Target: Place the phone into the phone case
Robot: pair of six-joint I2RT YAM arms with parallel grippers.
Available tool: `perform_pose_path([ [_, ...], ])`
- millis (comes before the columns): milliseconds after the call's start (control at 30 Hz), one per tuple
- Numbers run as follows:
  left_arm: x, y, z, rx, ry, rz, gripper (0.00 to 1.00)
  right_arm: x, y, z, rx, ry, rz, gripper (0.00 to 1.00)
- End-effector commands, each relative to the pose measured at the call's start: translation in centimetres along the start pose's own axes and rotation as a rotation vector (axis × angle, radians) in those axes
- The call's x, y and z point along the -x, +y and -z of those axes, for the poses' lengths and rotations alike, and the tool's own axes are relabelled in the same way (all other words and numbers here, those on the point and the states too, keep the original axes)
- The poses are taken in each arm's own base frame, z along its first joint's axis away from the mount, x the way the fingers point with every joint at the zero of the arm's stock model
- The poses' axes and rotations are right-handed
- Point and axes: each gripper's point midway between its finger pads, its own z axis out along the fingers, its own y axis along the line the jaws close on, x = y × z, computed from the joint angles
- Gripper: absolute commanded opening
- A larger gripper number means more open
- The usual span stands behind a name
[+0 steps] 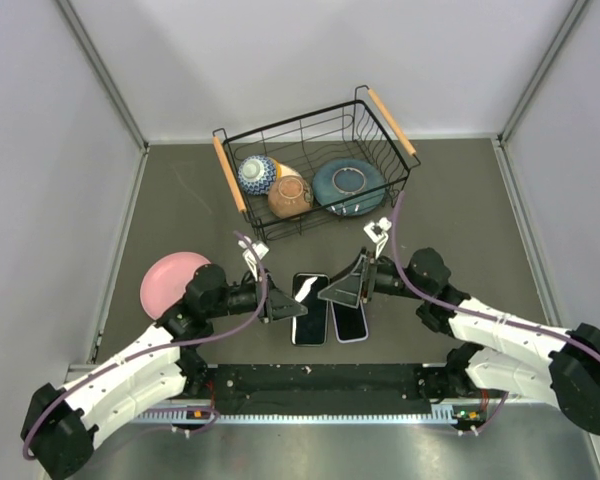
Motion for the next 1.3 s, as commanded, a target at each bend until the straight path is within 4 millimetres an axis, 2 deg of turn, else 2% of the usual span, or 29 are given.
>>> perform_pose_path([
  [0,0.6,-2.9,0.1,-0.133,0.024,-0.097,0.00,3.4,0.8,0.0,-0.013,-0.064,0.116,0.73],
  [100,0.6,-3.4,0.1,-0.157,0.034,-0.111,0.00,4.0,0.9,0.0,-0.023,-0.051,0.125,0.75],
  [233,0.6,-3.7,0.0,-0.174,0.047,-0.110,0.00,4.0,2.2,-0.2,0.038,-0.019,0.147,0.70],
  [367,0.4,-3.7,-0.1,-0.174,0.053,-0.107,0.00,3.7,2.8,-0.2,0.072,0.010,0.151,0.69],
  [633,0.5,-4.0,-0.1,-0.194,0.060,-0.112,0.00,2.2,0.8,0.1,0.015,0.036,0.113,0.73],
  [867,0.6,-4.2,0.0,-0.198,0.056,-0.119,0.00,1.6,-0.8,-0.2,-0.033,0.066,0.093,0.71],
  [967,0.7,-3.9,-0.1,-0.184,0.047,-0.111,0.00,1.5,-0.3,-0.3,-0.006,0.062,0.089,0.60],
  [1000,0.7,-3.7,-0.2,-0.176,0.045,-0.105,0.00,1.6,-0.3,-0.2,-0.003,0.060,0.086,0.49],
  [1067,0.9,-3.2,-0.3,-0.148,0.027,-0.105,0.00,1.8,0.1,-0.1,0.010,0.040,0.088,0.35],
  [1100,0.7,-2.6,-0.4,-0.120,0.038,-0.088,0.00,1.9,0.2,0.0,0.015,0.032,0.087,0.19],
  [1167,1.2,-1.1,-0.7,-0.041,0.019,-0.088,0.00,2.1,0.8,0.1,0.043,0.011,0.099,0.08],
  [1200,0.2,0.9,-0.8,0.045,0.062,-0.059,0.00,2.2,1.0,0.1,0.049,0.000,0.106,0.00],
  [1267,0.4,2.0,-1.0,0.113,0.074,-0.045,0.00,2.5,0.5,0.0,0.015,-0.012,0.094,0.00],
])
